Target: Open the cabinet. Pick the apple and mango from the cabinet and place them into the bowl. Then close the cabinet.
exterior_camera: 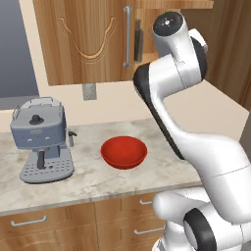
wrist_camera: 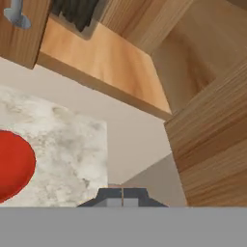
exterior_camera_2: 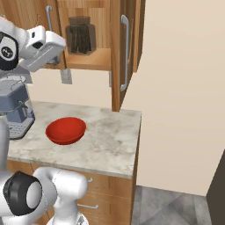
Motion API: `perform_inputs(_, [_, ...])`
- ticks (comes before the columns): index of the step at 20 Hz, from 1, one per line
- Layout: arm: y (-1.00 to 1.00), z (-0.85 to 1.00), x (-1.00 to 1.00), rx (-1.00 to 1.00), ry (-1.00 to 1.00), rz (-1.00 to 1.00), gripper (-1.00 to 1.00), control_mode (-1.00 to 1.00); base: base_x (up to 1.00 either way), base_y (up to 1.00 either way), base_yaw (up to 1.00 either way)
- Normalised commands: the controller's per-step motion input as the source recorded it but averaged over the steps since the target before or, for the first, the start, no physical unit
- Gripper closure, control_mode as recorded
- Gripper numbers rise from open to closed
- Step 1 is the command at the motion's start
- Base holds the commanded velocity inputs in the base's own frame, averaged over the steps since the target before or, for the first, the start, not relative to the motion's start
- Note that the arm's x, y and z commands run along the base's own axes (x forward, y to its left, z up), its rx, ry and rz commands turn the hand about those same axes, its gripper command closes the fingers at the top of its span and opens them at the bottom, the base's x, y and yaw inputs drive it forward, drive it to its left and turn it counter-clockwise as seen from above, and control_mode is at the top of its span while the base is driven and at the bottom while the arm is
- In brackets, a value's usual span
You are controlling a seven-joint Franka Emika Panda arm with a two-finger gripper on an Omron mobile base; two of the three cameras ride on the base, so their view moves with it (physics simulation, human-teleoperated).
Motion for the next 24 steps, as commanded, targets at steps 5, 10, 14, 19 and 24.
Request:
perform_inputs(5, [0.13,-0.05,0.01,0.31,-0.04,0.32,1.00,-1.00,0.00,0.00,0.00])
perform_inputs(10, [0.14,-0.01,0.02,0.34,-0.17,0.23,1.00,-1.00,0.00,0.00,0.00])
perform_inputs(14, [0.31,-0.11,0.11,0.25,-0.17,0.23,1.00,-1.00,0.00,0.00,0.00])
perform_inputs(19, [0.58,-0.23,0.06,0.04,-0.18,0.21,1.00,-1.00,0.00,0.00,0.00])
perform_inputs(24, [0.58,-0.04,0.20,0.00,-0.03,0.04,-1.00,-1.00,0.00,0.00,0.00])
